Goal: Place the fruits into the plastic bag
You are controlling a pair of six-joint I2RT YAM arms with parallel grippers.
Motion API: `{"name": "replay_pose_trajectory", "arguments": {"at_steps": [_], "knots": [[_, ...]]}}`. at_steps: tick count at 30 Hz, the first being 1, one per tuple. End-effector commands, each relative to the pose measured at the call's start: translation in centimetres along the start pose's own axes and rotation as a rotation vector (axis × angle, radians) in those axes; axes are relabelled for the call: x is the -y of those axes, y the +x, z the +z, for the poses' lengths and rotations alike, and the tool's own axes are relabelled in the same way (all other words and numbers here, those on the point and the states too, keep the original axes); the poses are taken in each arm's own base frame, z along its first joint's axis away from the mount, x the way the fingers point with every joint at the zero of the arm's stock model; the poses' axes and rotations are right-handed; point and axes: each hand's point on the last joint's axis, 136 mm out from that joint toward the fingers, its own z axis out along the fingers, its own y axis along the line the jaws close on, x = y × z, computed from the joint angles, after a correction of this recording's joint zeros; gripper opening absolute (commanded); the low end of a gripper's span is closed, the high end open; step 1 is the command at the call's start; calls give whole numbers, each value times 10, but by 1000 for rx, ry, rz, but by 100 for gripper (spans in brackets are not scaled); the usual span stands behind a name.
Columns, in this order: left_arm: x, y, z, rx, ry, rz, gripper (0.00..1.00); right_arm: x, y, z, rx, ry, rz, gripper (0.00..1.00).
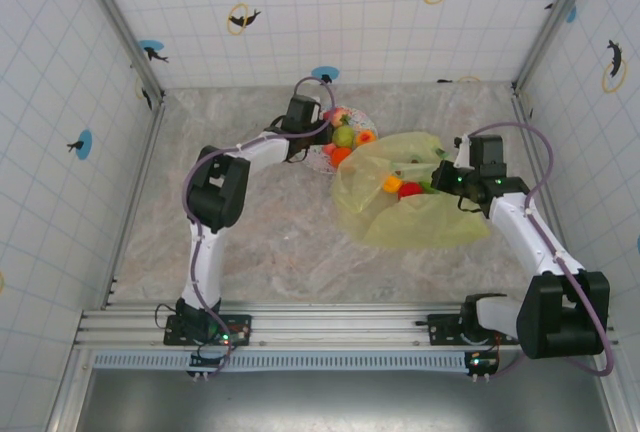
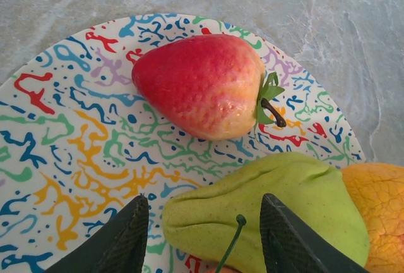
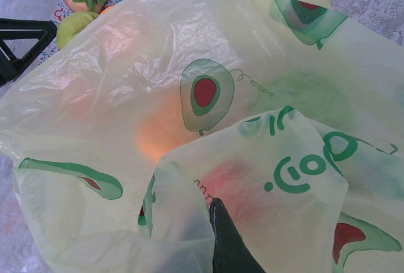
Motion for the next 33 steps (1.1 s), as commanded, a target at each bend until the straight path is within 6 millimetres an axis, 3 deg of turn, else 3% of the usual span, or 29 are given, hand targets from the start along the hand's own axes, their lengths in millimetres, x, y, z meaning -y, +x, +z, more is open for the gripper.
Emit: {"name": "replay_pose_trajectory", "arguments": {"at_steps": [1,9,21,29,33], "knots": [[3,3,8,-31,36,-3,47,0,1,4,-8,-1,-5,0],[-1,3,15,-41,31,-8,41,1,3,5,-13,1,-2,0],[0,-5,13,-26,47,-8,16,3,7,7,-19,5,2,0],[0,-32,-10,38,3,39,2,3,8,7,-20,4,2,0],[-4,-49,-37,98,-69,72,0,4,8,6,-18,8,2,0]]}}
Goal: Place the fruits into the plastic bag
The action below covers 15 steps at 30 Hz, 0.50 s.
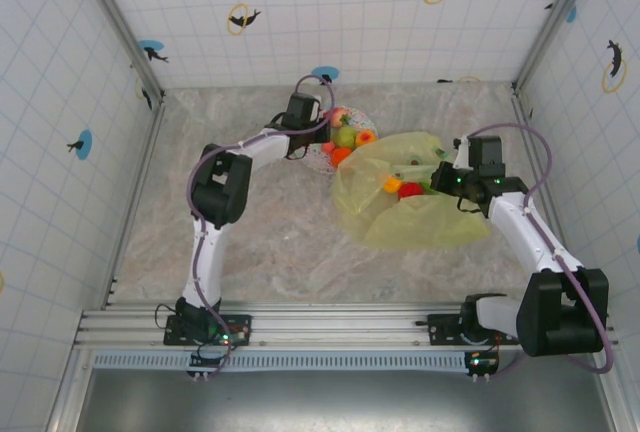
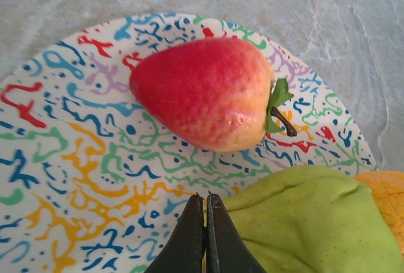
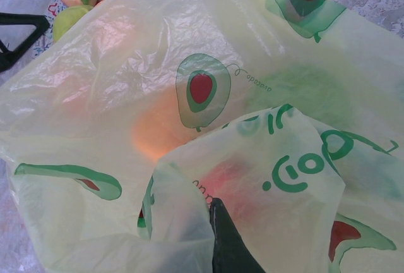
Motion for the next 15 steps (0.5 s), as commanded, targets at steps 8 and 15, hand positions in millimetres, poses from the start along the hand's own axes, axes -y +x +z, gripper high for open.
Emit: {"name": "replay_pose_trajectory", "arguments": {"at_steps": [8,15], "knots": [[12,-62,-121,228,-58,42,0,-1,2,2,0,-3,-6,0],[82,-31,-204,322,206,-7,0,-7,-1,4,2,-15,-5,0]]}}
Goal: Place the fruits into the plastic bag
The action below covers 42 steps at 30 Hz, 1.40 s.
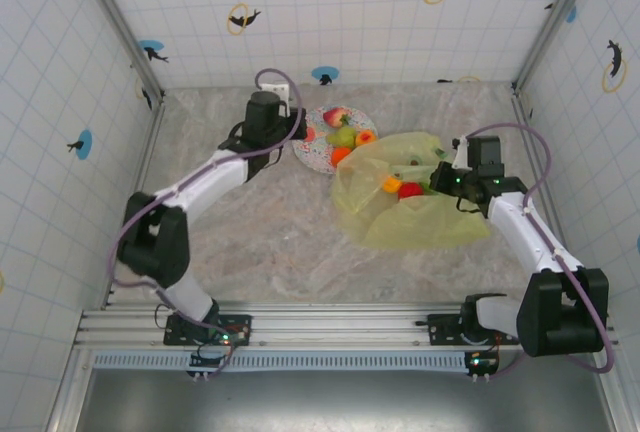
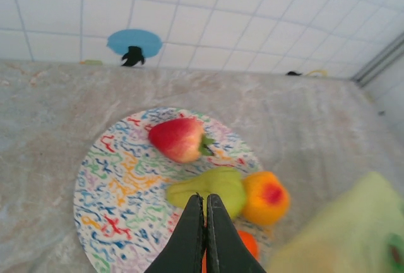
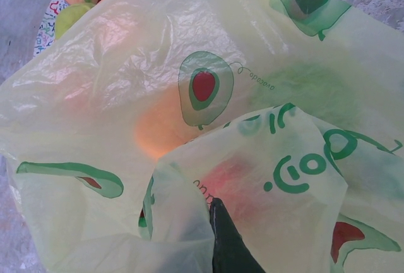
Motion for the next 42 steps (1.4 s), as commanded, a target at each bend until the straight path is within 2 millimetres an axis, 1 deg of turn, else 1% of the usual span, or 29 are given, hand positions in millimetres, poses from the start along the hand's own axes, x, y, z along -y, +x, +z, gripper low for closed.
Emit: {"name": "replay_pose_trajectory", "arguments": {"at_steps": [1,3,6,8,10,12,14,20,24,27,30,33,37,40,42], "knots": [[55,13,-27,26,169,-21,0,-5,-4,4,10,-13,2,0],[88,32,-40,12,244,18,0,-9,-5,5,7,-31,4,0],[131,66,-47,-31,327,123,0,-17,-8,4,13,-57,6,0],[149,88,-44,-67,342,214,0,-22,-11,1,20,-70,6,0],[159,106,-39,-98,331,314,0,-26,-14,-3,29,-78,-1,0],[164,124,-30,-134,324,362,0,-29,-17,-7,38,-78,-4,0],[166,135,-21,-157,320,384,0,-31,-18,-10,43,-83,-8,0],[160,165,9,-207,280,451,0,-40,-19,-17,50,-117,-5,0],[151,174,32,-198,211,445,0,-50,-21,-21,54,-166,1,0],[154,176,45,-179,197,372,0,-57,-19,-20,40,-213,14,0],[163,181,49,-184,225,212,0,-62,-16,-20,39,-254,34,0],[175,189,47,-184,279,100,0,-64,-13,-19,41,-279,51,0],[191,197,44,-196,357,8,0,-64,-11,-17,40,-293,67,0],[206,201,39,-219,439,-26,0,-62,-10,-16,42,-286,69,0],[210,207,36,-240,475,-39,0,-60,-9,-15,41,-278,70,0]]}}
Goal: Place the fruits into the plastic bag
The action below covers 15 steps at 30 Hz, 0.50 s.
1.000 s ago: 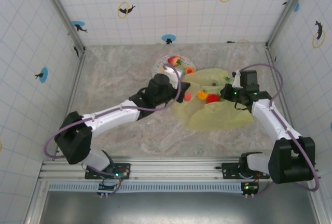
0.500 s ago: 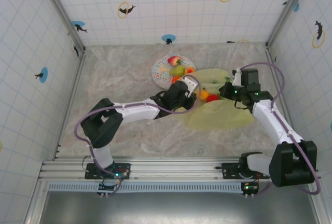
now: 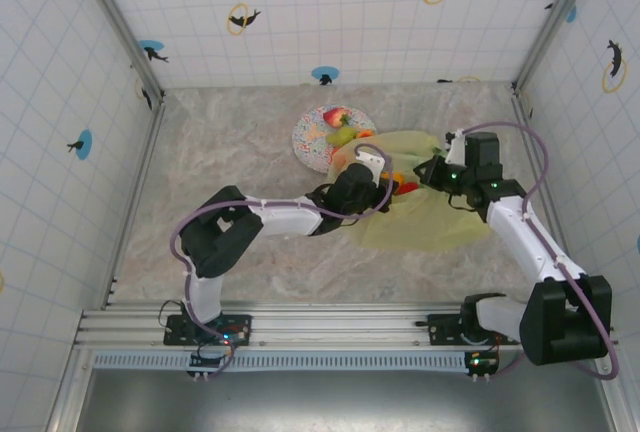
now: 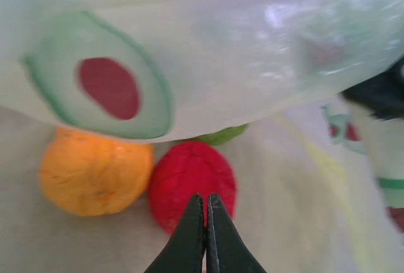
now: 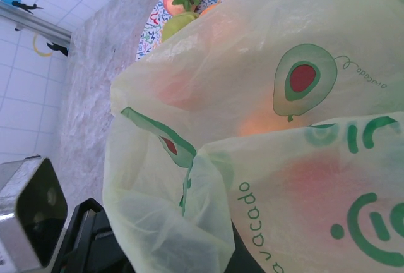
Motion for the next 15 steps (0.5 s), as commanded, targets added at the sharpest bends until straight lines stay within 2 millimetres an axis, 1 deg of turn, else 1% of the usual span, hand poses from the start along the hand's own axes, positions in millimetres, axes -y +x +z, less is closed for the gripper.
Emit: {"name": "replay_pose_trajectory", "arguments": {"at_steps": [1,6,9,15], "knots": [[16,12,3,-21,115,-73,0,-6,-3,-4,28,-29,-11,0],[20,32,3,-76,175,-80,0,0,-1,-3,26,-9,-8,0],[17,41,8,-105,175,-75,0,1,-1,-2,26,-7,-7,0],[12,51,18,-136,165,-49,1,2,1,-1,16,-3,-9,0]]}}
